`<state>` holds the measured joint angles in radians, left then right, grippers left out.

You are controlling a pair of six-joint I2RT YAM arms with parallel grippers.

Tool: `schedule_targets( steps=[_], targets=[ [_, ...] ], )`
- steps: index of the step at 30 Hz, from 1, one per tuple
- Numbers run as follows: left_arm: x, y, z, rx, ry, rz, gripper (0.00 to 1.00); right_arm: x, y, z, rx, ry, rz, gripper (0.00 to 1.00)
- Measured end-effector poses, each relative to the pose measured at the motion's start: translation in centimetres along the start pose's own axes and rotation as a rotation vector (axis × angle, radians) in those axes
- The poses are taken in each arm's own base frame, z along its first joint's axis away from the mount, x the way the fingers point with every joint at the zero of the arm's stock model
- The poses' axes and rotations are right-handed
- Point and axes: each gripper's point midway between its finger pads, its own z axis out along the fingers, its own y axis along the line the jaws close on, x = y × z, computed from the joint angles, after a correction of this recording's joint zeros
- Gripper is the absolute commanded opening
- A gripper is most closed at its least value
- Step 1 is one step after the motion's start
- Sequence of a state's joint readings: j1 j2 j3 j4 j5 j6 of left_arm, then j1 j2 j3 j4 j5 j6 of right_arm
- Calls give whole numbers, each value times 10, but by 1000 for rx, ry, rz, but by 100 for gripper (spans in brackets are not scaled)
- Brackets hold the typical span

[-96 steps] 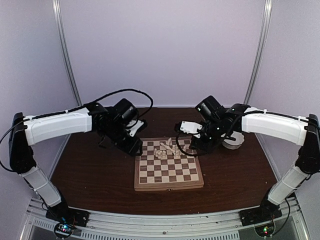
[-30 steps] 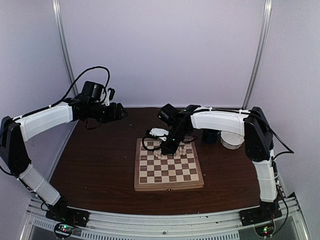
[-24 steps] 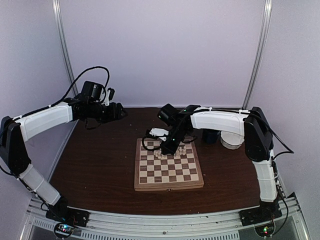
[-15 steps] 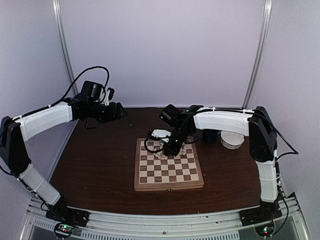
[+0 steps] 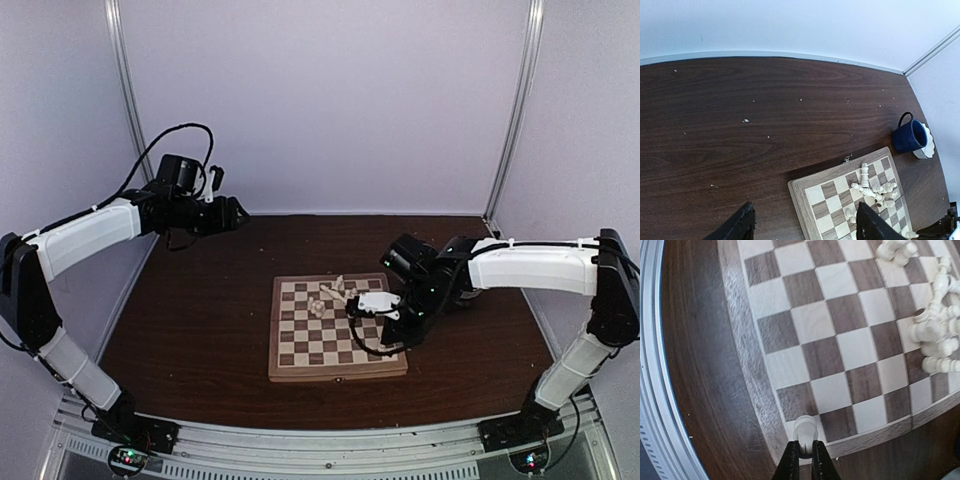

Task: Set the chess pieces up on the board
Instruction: Place the knight at g1.

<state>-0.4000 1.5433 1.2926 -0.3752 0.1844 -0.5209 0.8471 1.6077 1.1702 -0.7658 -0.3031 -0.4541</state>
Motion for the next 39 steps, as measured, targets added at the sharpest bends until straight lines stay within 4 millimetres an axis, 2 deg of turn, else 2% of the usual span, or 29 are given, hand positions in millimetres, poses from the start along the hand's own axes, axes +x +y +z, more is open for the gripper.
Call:
schedule_targets(
  steps=[2,5,14,20,33,39],
  targets=[
    [-2,0,-1,-4,-6,10,69,17,10,7,-32,28,-14,2],
    [-5,0,-2,-10,-14,23,69,25,15,12,-53,37,-33,2],
    [-6,2,-2,-19,-17,36,69,12,23,11,-49,-8,-104,3],
    [-5,2,-2,-18,-17,36,69,2,28,18,-42,-1,-152,3],
    [-6,0,-6,-17,-20,42,69,7,15,26,17,43,-155,4],
    [-6,1,-6,-18,-17,42,69,7,14,26,25,47,-158,16]
  ],
)
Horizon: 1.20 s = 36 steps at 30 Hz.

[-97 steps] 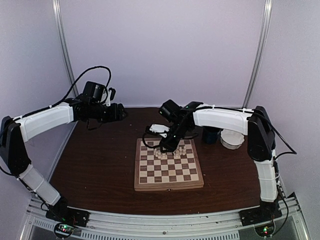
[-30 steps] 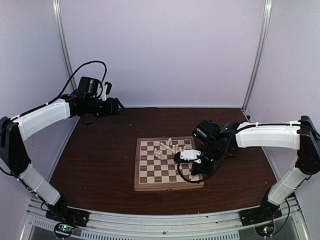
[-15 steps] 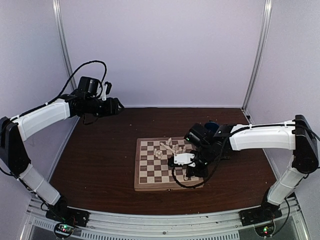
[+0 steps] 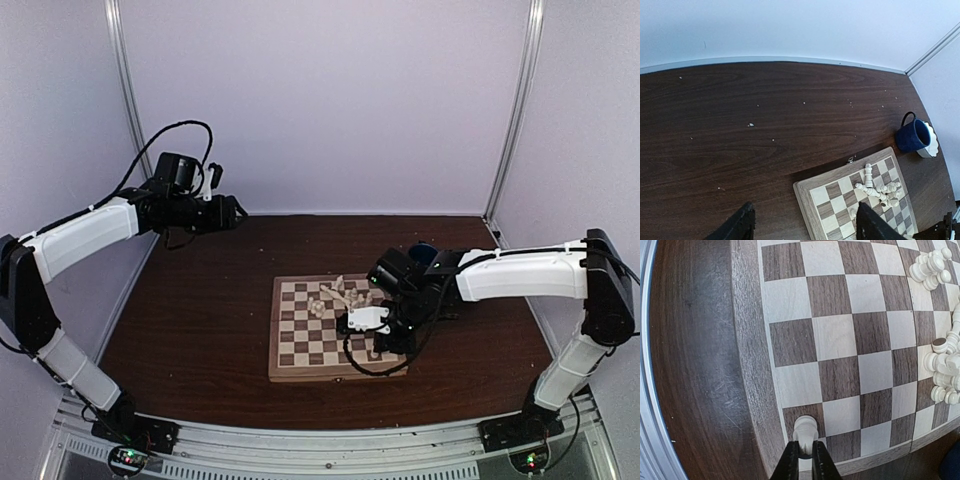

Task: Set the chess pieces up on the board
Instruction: Place the knight at g1, then pick up the knight from the chessboard.

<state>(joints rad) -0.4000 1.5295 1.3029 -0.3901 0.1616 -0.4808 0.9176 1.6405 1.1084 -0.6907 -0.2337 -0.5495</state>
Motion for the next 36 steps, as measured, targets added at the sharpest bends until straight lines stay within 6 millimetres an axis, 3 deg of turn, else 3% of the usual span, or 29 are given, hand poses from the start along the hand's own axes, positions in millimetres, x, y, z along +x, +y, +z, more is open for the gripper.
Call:
schedule_targets(
  steps=[5,10,13,17,21,24,27,36],
  targets=[
    [0,0,0,0,0,0,69,0,0,0,1,2,1,27],
    [0,0,0,0,0,0,69,-13,-6,-16,5,-15,5,29],
    [0,0,0,0,1,0,69,-38,-24,-39,33,-87,34,25],
    [0,-1,0,4,2,0,69,-63,-68,-62,99,-162,125,23],
    [1,-3,0,16,7,-1,69,-64,-97,-42,103,-127,196,23],
    [2,-4,0,27,11,-5,69,-52,-96,-11,63,-54,215,25],
    [3,-7,0,41,16,-13,69,-41,-91,8,27,3,214,28],
    [4,-11,0,64,26,-27,69,-46,-98,6,47,9,145,30]
  ],
)
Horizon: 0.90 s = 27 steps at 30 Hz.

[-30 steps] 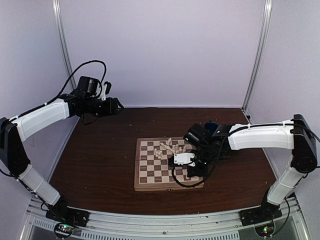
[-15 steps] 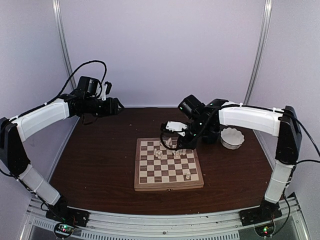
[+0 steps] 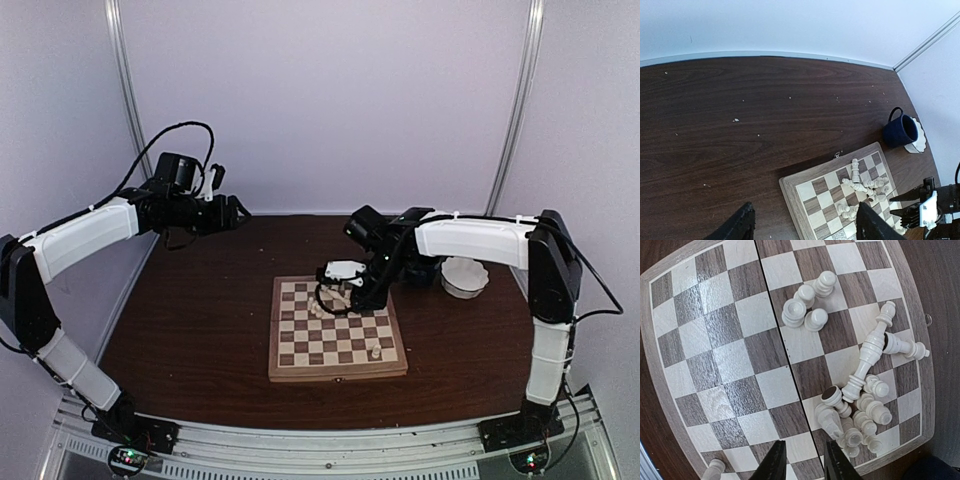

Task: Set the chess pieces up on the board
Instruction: Pick up the knight from the chessboard.

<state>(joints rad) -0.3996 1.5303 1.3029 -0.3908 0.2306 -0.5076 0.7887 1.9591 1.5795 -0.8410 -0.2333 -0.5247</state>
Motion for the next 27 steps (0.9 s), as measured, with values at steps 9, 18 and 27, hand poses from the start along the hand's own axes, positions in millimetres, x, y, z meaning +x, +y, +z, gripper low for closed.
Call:
schedule_targets(
  steps=[9,18,27],
  targets=[
    [1,-2,0,13,5,-4,69,-2,-4,4,14,-3,-79,40],
    [1,-3,0,20,7,-11,69,-4,-9,11,33,-8,-140,38],
    [1,-4,0,24,9,-11,69,5,-8,30,16,35,-155,26]
  ],
)
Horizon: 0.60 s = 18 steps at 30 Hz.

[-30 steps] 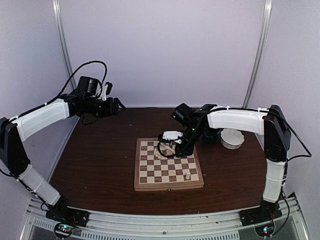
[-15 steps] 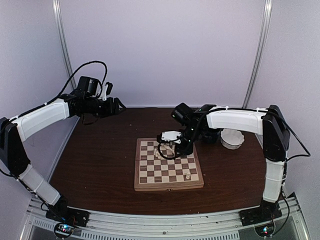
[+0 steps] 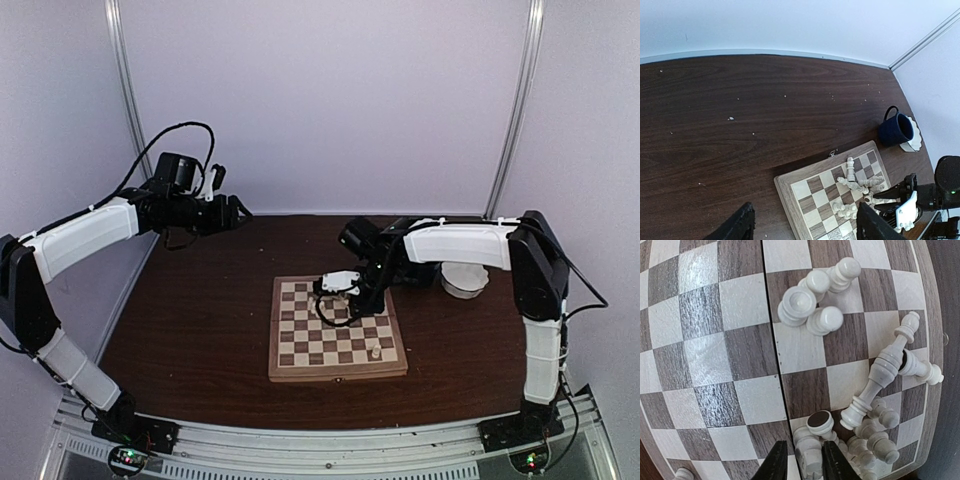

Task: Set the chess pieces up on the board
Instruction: Pick up the knight from the chessboard.

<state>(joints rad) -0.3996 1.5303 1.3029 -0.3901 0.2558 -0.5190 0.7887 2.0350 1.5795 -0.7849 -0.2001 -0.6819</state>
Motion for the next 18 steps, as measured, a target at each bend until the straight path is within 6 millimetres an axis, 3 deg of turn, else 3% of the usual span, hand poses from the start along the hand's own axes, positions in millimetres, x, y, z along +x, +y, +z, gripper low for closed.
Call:
schedule_targets(
  steps=[12,18],
  targets=[
    [1,-2,0,10,4,-3,69,-1,-2,0,7,-4,15,8],
    [1,-2,0,10,4,-4,70,-1,-1,-5,6,-4,36,6]
  ],
)
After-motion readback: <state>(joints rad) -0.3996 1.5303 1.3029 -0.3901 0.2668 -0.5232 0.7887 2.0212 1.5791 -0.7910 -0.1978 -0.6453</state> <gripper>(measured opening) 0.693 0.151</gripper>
